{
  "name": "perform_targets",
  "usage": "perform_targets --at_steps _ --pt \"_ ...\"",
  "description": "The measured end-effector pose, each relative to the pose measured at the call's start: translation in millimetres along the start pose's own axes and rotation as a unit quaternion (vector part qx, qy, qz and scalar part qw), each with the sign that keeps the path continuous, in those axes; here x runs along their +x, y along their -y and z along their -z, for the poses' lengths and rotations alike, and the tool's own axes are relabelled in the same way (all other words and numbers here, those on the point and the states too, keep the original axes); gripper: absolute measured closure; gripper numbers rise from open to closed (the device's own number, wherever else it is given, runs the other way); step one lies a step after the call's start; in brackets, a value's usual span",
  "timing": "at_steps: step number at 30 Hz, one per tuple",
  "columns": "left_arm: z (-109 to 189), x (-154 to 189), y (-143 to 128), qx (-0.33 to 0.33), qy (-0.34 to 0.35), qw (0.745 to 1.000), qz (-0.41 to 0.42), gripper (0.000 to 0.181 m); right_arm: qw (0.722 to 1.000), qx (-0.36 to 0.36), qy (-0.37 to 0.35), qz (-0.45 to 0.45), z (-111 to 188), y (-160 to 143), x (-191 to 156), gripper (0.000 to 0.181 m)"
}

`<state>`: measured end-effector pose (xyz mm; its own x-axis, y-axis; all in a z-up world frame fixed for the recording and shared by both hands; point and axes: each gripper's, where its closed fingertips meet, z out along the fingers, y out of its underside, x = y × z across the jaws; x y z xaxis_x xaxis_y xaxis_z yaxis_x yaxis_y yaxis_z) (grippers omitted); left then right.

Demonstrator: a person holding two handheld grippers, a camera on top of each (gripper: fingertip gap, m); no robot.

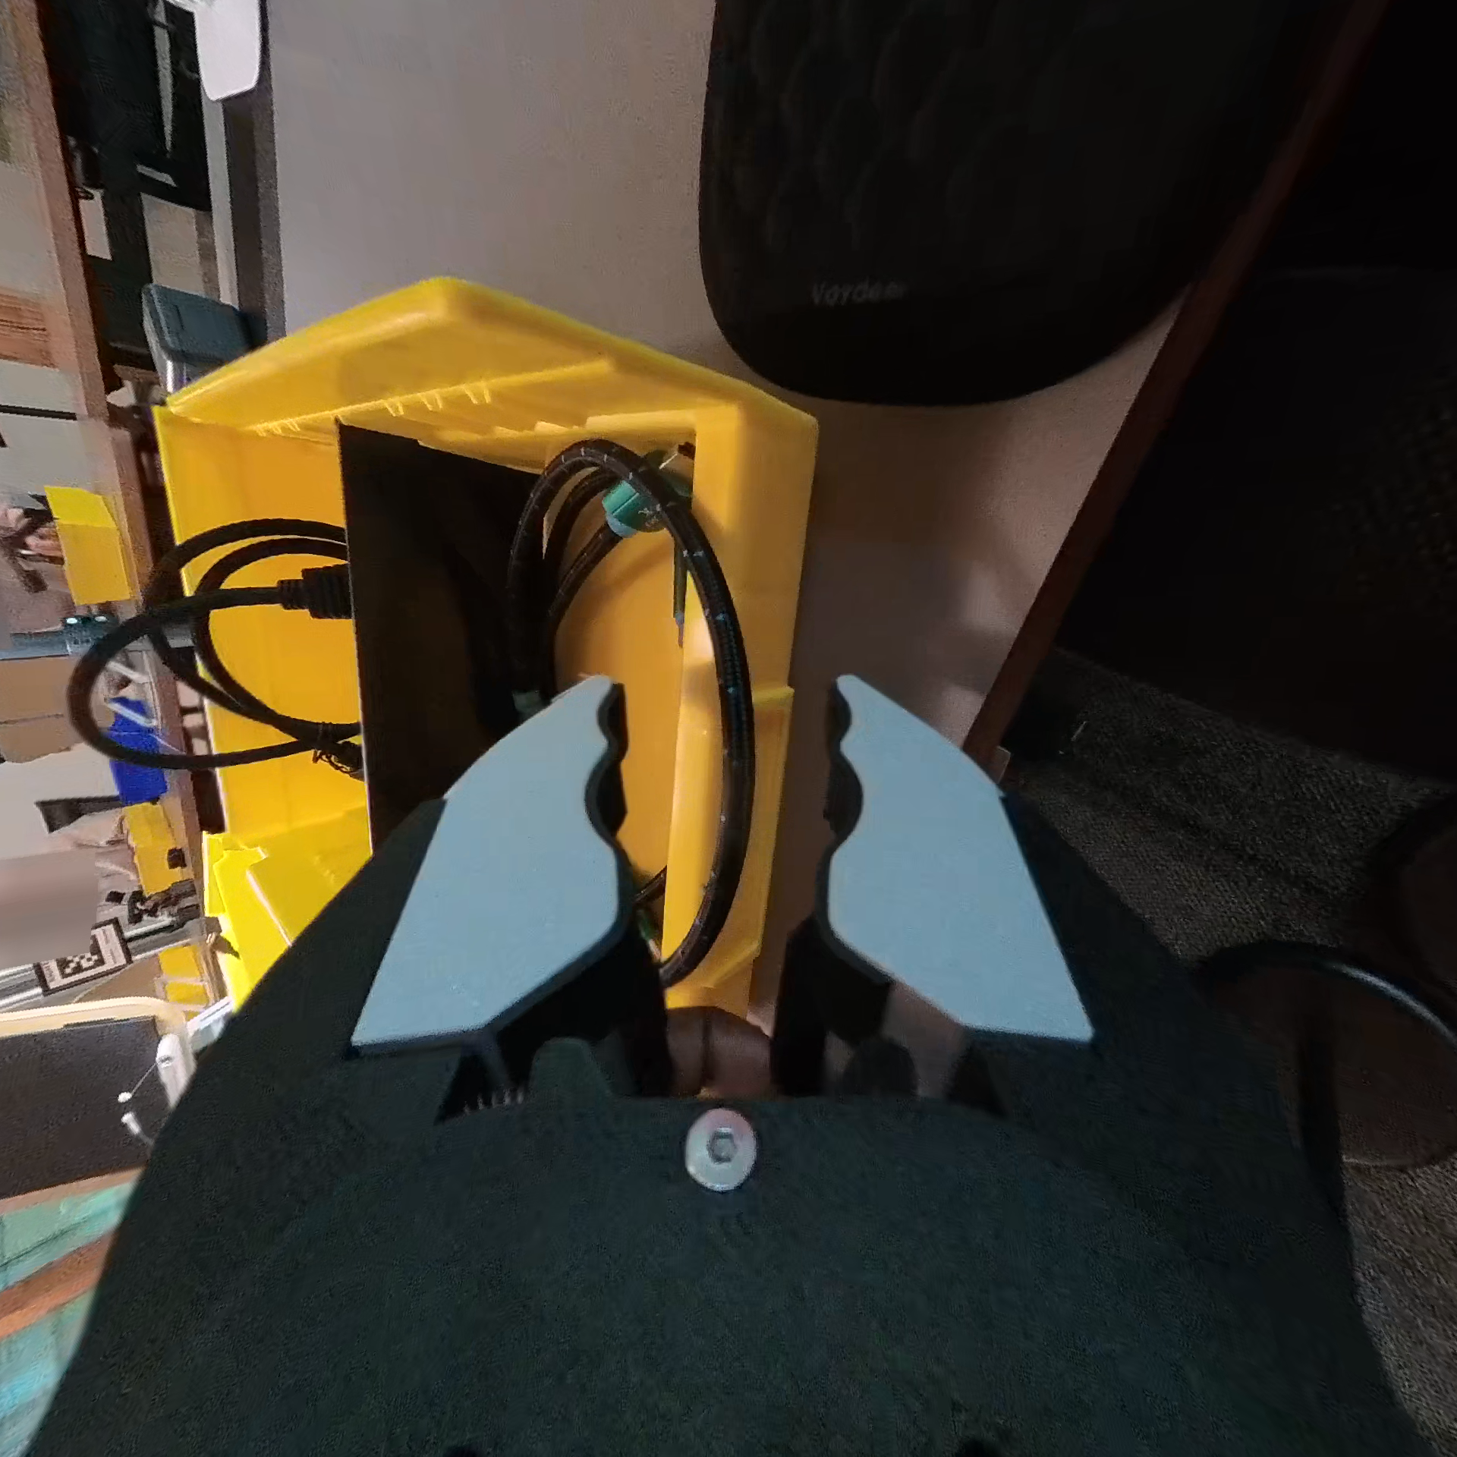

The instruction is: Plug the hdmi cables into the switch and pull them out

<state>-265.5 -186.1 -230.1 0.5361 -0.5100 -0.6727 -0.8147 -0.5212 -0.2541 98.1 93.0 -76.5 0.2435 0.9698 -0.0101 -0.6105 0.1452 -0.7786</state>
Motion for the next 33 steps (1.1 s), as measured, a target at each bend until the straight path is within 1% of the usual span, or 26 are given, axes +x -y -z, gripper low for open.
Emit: perform_targets --at_steps 1,3,5,6,8,10,11,12,13,15,16,17,19,21,22,23,24,26,28,30,31,32,33 --pt "2 -1 1 0.004 0.0 1.0 0.001 0.142 1.0 -0.001 0.0 0.0 0 0 0 0.151" --pt "4 -3 2 0.008 0.002 1.0 0.004 0.163 1.0 -0.003 0.002 -0.001 0 -1 -1 0.151" --pt "7 -3 4 0.01 -0.002 1.0 0.006 0.175 1.0 -0.005 0.003 -0.002 0 -2 -1 0.151" --pt "9 -9 5 0.01 0.015 1.0 0.005 0.175 1.0 -0.006 0.003 -0.002 0 -2 -1 0.151" --pt "20 -31 7 0.011 0.078 0.997 0.0 0.175 1.0 -0.007 0.004 -0.002 -1 -3 -1 0.151" --pt "42 -69 11 0.024 0.19 0.981 0.026 0.175 1.0 -0.009 0.005 -0.004 -1 -4 -2 0.151" --pt "56 -89 11 0.034 0.25 0.966 0.051 0.175 1.0 -0.011 0.006 -0.005 -1 -5 -2 0.151" --pt "72 -108 10 0.049 0.31 0.946 0.081 0.175 1.0 -0.012 0.007 -0.006 -1 -5 -2 0.151" --pt "89 -125 10 0.071 0.369 0.92 0.114 0.175 1.0 -0.013 0.008 -0.007 -1 -6 -3 0.151" --pt "125 -151 7 0.136 0.473 0.85 0.186 0.174 1.0 -0.015 0.01 -0.006 -1 -6 -4 0.151" --pt "140 -158 6 0.174 0.504 0.816 0.223 0.175 1.0 -0.015 0.01 -0.006 -1 -6 -4 0.151" --pt "152 -162 6 0.217 0.52 0.784 0.261 0.175 1.0 -0.016 0.01 -0.006 -1 -7 -4 0.151" --pt "171 -165 11 0.315 0.519 0.723 0.33 0.175 1.0 -0.018 0.011 -0.009 -1 -8 -4 0.151" --pt "182 -165 24 0.412 0.49 0.669 0.378 0.176 1.0 -0.023 0.012 -0.012 -1 -9 -4 0.151" --pt "184 -165 33 0.452 0.469 0.648 0.393 0.176 0.999 -0.026 0.013 -0.014 -2 -11 -4 0.151" --pt "183 -165 43 0.483 0.447 0.634 0.405 0.176 0.999 -0.032 0.015 -0.015 -2 -13 -5 0.151" --pt "177 -165 54 0.505 0.425 0.626 0.415 0.176 0.999 -0.039 0.017 -0.017 -2 -15 -5 0.151" --pt "160 -163 82 0.536 0.382 0.623 0.422 0.175 0.998 -0.06 0.025 -0.021 -3 -23 -8 0.151" --pt "133 -160 114 0.555 0.337 0.627 0.431 0.175 0.995 -0.087 0.048 -0.031 -4 -33 -16 0.15" --pt "104 -154 145 0.574 0.285 0.624 0.447 0.175 0.988 -0.117 0.092 -0.05 -4 -43 -31 0.146" --pt "91 -151 160 0.586 0.258 0.617 0.457 0.174 0.983 -0.125 0.122 -0.063 -4 -45 -42 0.14" --pt "80 -148 174 0.6 0.232 0.608 0.466 0.174 0.976 -0.124 0.155 -0.091 -2 -43 -55 0.127" --pt "71 -144 188 0.613 0.209 0.599 0.471 0.175 0.964 -0.126 0.183 -0.143 -1 -40 -67 0.113"
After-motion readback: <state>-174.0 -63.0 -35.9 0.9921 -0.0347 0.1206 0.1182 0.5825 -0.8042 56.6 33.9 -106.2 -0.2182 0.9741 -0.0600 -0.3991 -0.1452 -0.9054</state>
